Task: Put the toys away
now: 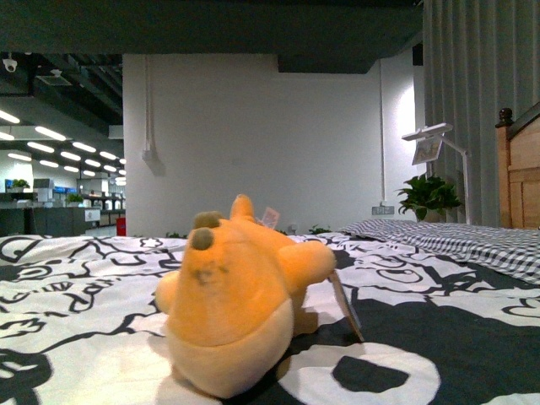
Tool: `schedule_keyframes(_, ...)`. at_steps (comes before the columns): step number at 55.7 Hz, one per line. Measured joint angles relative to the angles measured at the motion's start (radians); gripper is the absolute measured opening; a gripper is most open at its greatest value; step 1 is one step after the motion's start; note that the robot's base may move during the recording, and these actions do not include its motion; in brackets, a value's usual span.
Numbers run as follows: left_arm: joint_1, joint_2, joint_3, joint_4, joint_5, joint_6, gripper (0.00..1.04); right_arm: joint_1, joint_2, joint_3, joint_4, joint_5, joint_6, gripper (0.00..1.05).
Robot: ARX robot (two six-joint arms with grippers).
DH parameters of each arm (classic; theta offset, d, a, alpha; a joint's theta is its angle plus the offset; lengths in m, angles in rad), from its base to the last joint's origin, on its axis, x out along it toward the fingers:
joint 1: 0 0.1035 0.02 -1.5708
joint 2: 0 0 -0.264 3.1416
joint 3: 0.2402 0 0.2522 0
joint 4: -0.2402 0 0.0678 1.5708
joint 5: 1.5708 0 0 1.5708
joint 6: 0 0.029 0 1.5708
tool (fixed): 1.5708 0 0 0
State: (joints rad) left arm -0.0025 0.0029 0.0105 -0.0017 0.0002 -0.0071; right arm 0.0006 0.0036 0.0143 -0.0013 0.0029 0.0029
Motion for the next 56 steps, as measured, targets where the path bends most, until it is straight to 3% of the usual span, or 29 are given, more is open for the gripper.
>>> schedule_keyframes(56, 0.0, -0.002, 0.0, 0.0, -0.003, 0.001, 0.98, -0.001, -0.002, 0.0, -0.001, -0.007, 0.0, 0.98)
